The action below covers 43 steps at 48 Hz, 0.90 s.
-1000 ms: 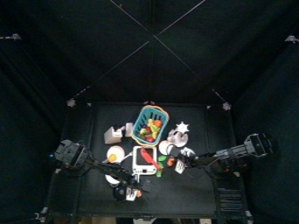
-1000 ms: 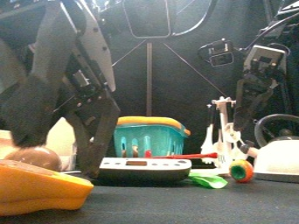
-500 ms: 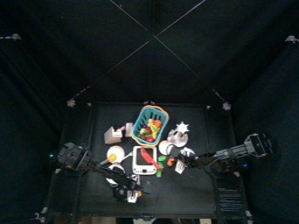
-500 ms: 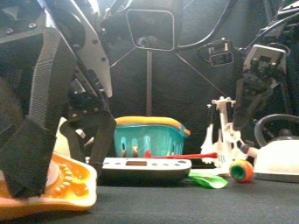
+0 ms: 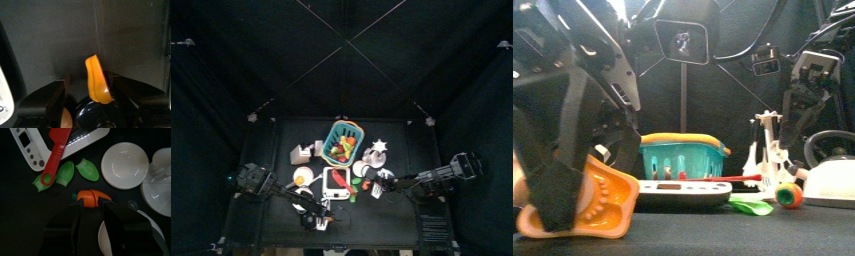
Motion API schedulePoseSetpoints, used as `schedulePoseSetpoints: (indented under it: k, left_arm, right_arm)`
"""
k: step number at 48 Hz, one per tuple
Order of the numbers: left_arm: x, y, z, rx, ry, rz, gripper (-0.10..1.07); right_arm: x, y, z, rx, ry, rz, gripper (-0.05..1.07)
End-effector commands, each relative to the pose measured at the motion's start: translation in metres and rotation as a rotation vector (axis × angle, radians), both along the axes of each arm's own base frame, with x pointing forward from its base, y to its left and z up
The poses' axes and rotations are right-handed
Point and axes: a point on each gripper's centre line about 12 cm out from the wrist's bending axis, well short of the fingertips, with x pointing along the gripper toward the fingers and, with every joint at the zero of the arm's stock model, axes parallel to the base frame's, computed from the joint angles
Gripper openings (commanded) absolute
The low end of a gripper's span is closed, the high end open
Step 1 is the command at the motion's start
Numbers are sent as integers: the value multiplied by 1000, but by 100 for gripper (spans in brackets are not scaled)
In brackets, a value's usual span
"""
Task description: Grab squash half on table
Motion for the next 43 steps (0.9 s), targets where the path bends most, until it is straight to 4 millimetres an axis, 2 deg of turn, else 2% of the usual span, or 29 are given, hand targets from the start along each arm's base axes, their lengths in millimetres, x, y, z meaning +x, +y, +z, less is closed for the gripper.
schedulePoseSetpoints:
  k: [1,8,11,20,31,43]
  left_arm:
    - [1,0,5,-1,-5,1,82]
    - [3,0,8,-3,-17,1,67]
    - [4,1,10,0,-25,0,65]
    - [6,8,26,30,-85,-31,65]
    - [10,18,62,41,-220,-52,65]
    - [11,39,62,31,-284,-14,65]
  right_arm:
    - [2,0,5,0,-20,2,71]
    - [2,-1,5,0,-20,0,71]
    - [2,-1,5,-1,-18,2,71]
    - [0,-1,3,-2,-14,2,71]
    - [0,-1,6,-2,-23,4,71]
    - [2,-1,9,-8,-33,8,71]
